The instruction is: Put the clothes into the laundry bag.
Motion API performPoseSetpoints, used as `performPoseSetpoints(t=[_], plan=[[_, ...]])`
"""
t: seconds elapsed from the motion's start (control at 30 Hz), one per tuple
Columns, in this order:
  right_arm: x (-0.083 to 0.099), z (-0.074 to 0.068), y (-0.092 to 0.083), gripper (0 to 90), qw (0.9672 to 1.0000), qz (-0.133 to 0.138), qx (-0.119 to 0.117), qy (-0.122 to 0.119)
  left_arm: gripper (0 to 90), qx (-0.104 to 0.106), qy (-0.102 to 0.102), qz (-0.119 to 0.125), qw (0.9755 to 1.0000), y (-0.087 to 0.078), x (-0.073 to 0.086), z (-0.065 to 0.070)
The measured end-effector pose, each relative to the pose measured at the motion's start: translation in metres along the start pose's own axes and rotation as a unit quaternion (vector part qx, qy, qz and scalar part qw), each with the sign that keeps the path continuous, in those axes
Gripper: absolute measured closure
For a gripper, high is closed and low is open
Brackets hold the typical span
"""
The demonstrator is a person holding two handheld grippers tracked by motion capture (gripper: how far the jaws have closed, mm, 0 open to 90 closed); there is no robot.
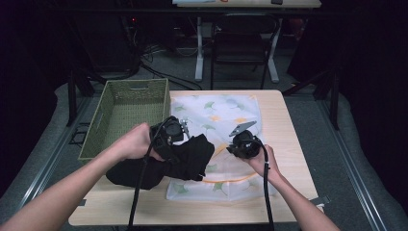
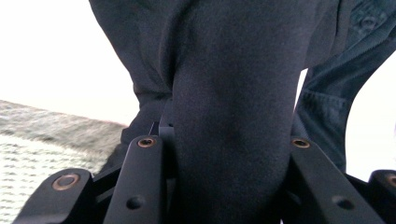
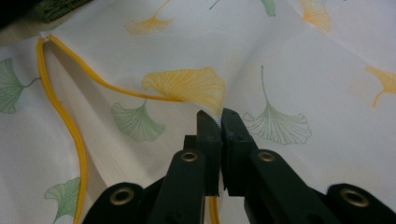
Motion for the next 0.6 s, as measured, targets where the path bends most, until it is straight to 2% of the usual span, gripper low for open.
performPoseSetpoints(t=[0.27,0.33,0.4,0.43,0.6], plan=[[0.000,-0.001,0.000,87.6,1.0000,0.000,0.002,0.003,65.5,0.011,-0.003,0.005,0.9999,0.021,-0.009,0.006],[-0.001,0.000,0.000,87.6,1.0000,0.001,0.002,0.003,65.5,0.021,-0.011,0.004,0.9997,0.025,-0.010,0.008],[-0.001,-0.001,0.000,87.6,1.0000,0.000,0.002,0.004,65.4,0.019,-0.019,0.011,0.9996,0.031,-0.012,0.008],[-0.001,-0.001,0.000,87.6,1.0000,0.000,0.002,0.005,65.4,0.022,-0.017,0.005,0.9996,0.032,-0.012,0.008],[-0.001,-0.002,0.000,87.6,1.0000,0.000,0.003,0.005,65.2,0.038,-0.033,0.011,0.9987,0.047,-0.015,0.010]])
Point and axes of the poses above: each handheld gripper's, and its own axes: y roughly forward along the jaws, x roughly out of its underside, z roughly to its right, the point moved 7 cm from there along y, roughly forward along the jaws
